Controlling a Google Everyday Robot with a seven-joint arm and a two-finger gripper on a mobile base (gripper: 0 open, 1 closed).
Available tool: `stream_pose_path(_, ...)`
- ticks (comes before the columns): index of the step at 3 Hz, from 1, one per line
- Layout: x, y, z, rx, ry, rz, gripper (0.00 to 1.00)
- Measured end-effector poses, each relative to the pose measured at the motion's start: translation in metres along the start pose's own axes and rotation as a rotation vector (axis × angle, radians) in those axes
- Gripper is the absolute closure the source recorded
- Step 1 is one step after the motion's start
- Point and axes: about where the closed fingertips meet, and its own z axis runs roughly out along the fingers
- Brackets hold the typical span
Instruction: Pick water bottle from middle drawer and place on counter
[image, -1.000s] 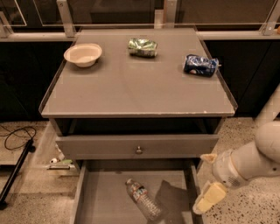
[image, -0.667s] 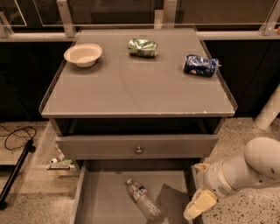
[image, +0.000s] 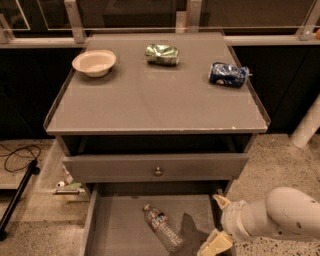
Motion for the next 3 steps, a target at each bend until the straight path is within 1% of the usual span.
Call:
stream_pose_path(1,-0.002,-0.008,0.005,0.094,-0.026,-0.066,0.00)
stream_pose_path(2,-0.002,-0.008,0.005,0.094,-0.025,-0.066,0.00)
stream_pose_path(3,0.003,0.001,0.021,0.066,-0.001,-0.069,0.00)
